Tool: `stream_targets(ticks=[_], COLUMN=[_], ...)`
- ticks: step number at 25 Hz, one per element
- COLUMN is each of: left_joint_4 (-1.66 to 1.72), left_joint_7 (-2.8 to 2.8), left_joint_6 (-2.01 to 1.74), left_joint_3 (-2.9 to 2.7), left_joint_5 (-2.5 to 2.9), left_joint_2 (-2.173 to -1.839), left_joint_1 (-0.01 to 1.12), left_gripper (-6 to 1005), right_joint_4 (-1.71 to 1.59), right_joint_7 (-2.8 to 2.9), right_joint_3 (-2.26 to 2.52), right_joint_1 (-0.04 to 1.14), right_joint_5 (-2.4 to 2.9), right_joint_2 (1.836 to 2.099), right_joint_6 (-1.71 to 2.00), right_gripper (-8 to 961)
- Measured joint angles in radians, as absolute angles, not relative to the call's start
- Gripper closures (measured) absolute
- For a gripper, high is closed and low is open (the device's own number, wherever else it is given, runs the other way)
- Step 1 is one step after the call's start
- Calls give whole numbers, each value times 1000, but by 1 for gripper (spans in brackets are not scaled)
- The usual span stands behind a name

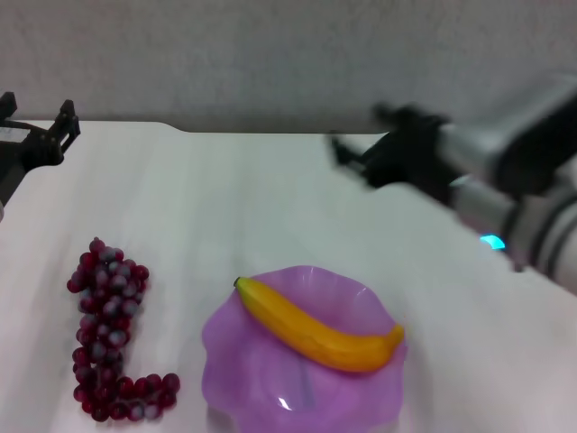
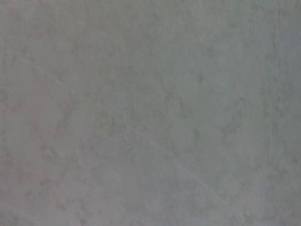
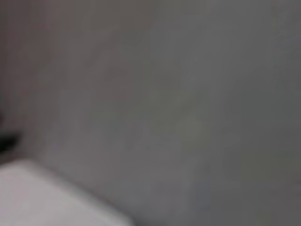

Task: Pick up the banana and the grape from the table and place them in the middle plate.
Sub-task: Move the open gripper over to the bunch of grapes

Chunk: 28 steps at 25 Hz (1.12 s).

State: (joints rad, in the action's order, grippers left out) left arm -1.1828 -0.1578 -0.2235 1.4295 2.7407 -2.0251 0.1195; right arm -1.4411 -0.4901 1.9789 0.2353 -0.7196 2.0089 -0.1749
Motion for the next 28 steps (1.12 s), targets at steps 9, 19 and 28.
stream_targets(ticks=[9,19,28], left_joint_4=[-1200,-1329,-1595], left_joint_7=[-168,-252,-251], left_joint_6=[-223,-65,517], left_joint_3=[1425,1373,1422], left_joint_5=[2741,2741,2735], left_joint_2=[-2025,-2025,-2028], left_joint_1=[103,59,46], left_gripper=[283,284,285], right_joint_4=[-1394,-1100,-1071], right_joint_7=[-458,-258,-244], right_joint_3=[1877,1671,1647], right_joint_1=[13,25,24], right_joint_5=[-726,-727,-727], right_joint_2=[2012,2010,2009], right_joint_6=[207,283,286], right_gripper=[240,240,240])
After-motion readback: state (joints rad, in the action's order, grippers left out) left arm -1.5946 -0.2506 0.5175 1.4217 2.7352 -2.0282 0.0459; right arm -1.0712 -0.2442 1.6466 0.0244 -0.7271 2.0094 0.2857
